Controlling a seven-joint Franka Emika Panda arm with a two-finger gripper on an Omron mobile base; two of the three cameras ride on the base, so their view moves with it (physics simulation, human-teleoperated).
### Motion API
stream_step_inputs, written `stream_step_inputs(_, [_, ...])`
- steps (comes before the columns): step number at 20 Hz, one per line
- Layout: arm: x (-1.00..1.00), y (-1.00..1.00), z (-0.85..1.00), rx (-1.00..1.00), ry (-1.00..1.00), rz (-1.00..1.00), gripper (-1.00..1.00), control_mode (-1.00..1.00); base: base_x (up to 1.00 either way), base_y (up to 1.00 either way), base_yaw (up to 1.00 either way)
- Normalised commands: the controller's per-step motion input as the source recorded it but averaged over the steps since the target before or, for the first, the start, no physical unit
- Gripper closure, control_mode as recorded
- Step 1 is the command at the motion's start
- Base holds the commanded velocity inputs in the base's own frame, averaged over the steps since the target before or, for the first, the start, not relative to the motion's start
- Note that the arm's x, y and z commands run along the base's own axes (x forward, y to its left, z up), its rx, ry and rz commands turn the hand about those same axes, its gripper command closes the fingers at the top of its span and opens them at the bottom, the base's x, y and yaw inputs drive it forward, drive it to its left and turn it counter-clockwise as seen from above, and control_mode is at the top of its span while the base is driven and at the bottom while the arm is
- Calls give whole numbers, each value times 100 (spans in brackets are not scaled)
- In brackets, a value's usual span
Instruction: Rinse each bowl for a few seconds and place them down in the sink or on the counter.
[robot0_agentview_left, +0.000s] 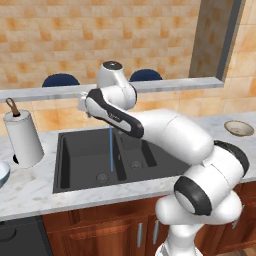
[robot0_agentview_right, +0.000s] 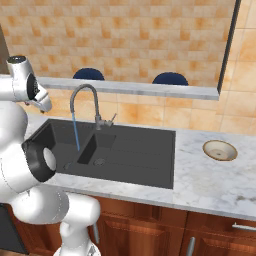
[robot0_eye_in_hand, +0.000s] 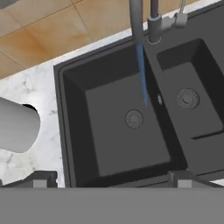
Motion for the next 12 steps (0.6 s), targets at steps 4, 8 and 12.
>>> stream_step_inputs(4, [0, 64, -16, 0, 8, 8, -100, -100, 0, 0, 0])
stream_step_inputs(8, [0, 67, -12, 0, 8, 8, -100, -100, 0, 0, 0])
stream_step_inputs(12, [0, 69, -8, -2, 7, 10, -100, -100, 0, 0, 0])
